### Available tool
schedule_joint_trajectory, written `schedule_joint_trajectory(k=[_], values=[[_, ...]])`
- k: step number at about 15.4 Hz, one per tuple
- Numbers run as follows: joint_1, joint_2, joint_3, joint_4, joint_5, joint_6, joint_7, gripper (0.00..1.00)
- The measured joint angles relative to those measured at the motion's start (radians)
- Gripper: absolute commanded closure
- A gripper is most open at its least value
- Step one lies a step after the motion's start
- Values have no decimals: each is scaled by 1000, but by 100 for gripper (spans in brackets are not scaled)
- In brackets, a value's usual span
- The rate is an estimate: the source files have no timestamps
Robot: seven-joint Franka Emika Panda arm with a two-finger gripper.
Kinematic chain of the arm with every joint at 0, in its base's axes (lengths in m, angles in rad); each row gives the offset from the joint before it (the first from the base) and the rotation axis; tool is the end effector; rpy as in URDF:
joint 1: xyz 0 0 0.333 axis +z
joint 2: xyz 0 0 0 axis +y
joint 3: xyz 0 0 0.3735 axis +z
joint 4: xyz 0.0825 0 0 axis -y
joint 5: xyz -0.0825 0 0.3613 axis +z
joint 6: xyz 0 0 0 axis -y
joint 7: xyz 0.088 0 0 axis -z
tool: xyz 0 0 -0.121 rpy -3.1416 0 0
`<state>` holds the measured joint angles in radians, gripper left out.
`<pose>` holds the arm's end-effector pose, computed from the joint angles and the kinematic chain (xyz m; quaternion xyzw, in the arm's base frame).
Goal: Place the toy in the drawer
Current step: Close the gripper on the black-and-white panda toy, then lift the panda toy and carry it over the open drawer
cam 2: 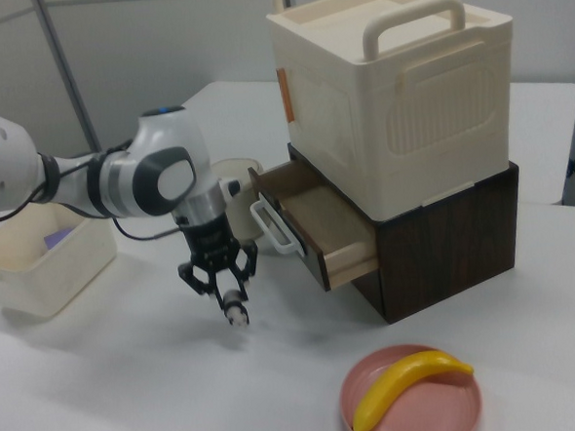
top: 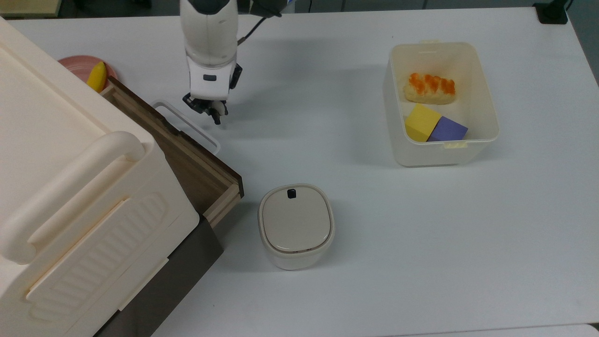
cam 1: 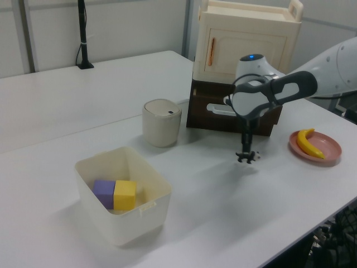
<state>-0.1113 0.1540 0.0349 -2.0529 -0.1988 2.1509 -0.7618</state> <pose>0.5577 -0.0539 0.4163 0.9180 0.3876 -0.0573 0.0607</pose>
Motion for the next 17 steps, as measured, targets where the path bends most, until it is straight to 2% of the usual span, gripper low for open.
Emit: schedule_joint_trajectory(k=[3,6,12,17], values=[[13,0,43,67,56,0,117,100],[14,-1,58,139,123,0,175,100],[12,-3,58,294,233,-1,202,100],[-5,-2,43,349,287,-9,208,100]])
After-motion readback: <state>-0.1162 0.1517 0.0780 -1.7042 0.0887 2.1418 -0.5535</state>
